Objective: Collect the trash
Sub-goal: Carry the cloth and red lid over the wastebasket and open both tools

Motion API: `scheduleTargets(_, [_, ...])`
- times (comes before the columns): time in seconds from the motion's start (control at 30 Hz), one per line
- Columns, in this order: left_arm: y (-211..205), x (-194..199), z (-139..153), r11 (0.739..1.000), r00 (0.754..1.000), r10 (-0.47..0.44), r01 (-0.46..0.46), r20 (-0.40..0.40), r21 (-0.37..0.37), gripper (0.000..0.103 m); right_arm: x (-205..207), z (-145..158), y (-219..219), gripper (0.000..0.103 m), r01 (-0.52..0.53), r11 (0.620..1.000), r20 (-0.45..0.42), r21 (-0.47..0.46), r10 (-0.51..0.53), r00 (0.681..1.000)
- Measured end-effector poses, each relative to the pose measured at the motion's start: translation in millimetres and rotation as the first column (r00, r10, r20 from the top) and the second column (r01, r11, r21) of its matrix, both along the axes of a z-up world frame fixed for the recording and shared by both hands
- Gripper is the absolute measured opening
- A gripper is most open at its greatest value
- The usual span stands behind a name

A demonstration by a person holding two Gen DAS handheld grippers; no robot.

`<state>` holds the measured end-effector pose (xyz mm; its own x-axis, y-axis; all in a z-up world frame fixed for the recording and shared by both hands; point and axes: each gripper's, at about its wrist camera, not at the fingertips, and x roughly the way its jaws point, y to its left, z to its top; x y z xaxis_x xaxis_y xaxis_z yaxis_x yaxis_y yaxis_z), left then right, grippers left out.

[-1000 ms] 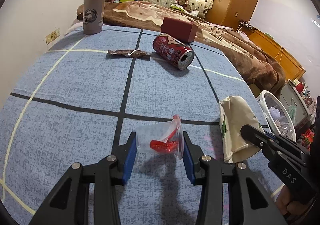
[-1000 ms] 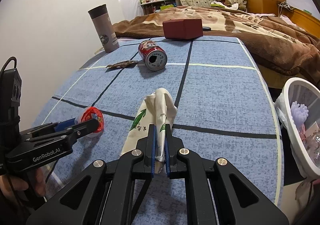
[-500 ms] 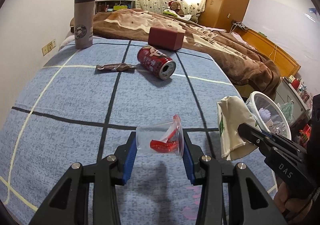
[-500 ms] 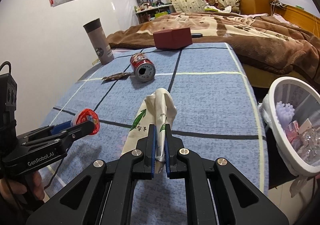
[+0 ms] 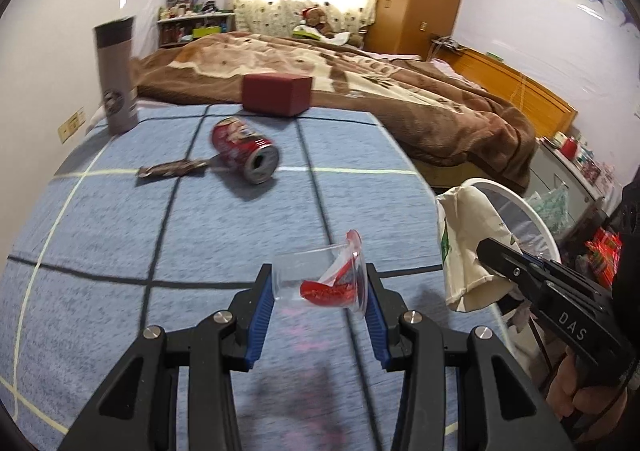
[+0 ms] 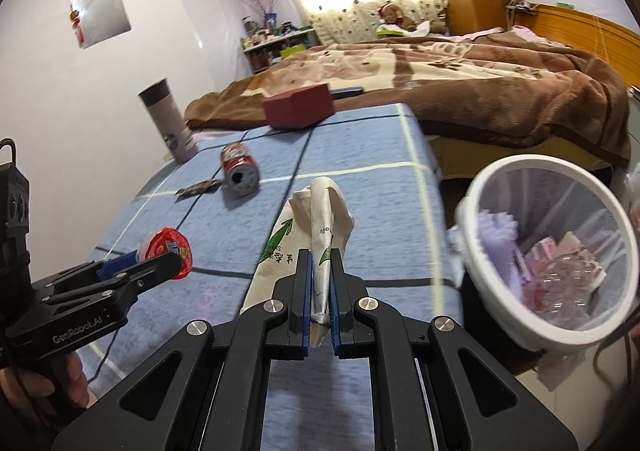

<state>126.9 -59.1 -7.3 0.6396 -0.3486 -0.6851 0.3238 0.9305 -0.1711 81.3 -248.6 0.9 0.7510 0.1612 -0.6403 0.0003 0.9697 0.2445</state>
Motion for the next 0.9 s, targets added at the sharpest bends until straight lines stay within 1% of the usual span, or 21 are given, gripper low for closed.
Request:
scheduleTargets(0.27, [-50, 0, 13, 0.996, 0.995, -0.093, 0.093, 0.031, 0.000, 0.044, -9, 5, -40, 0.007, 0.098, 0.995, 0.020, -0.010, -0.098, 0.995])
scheduleTargets(0.4, [-76, 0, 15, 0.990, 0.989, -0.142, 0.142, 0.032, 0.001, 0.044, -16, 7, -60, 0.007, 0.143, 0.990, 0.026, -0.013, -0.143, 0.989])
scheduleTargets(0.63, [-119, -4, 19, 0.976, 0.975, -0.220, 0.220, 0.041, 0.006, 0.044, -26, 9, -92, 0.007, 0.226, 0.974, 0.030, -0.018, -0.225, 0.974])
scheduleTargets(0.9, [-160, -5, 21, 0.956, 0.955, -0.293, 0.293, 0.044, 0.010, 0.044, -32, 8, -119, 0.007, 0.288, 0.957, 0.020, -0.033, -0.288, 0.957])
